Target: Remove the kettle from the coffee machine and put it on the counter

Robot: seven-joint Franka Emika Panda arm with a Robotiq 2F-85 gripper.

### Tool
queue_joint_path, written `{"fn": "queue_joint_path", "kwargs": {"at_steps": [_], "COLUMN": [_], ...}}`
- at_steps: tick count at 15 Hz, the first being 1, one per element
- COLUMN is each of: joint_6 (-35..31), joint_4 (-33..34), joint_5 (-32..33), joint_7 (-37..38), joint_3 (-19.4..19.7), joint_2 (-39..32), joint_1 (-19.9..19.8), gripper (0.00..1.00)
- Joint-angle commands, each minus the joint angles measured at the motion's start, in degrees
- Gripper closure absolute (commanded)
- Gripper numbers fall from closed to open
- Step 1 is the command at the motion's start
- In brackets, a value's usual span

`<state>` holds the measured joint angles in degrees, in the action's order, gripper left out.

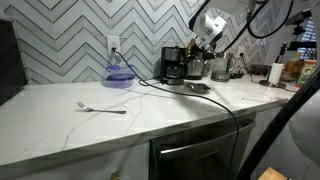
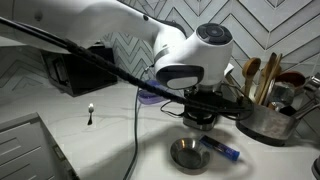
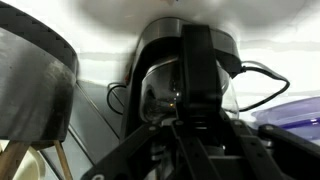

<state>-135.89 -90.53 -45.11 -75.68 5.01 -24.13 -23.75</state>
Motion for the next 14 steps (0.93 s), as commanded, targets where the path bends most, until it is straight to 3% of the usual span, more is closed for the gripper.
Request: {"fn": "queue_joint_path", "kwargs": {"at_steps": [1, 14], "joint_6": [2.41, 7.12], "joint_4": [-1.56, -4.87], "joint_5": [-1.42, -2.14], "joint_7": [-2.47, -11.28], "joint_3": [-0.47, 0.32], "joint_2": [1.89, 5.28], "joint_1": [-1.58, -2.47], "gripper": [0.93, 0.93]}}
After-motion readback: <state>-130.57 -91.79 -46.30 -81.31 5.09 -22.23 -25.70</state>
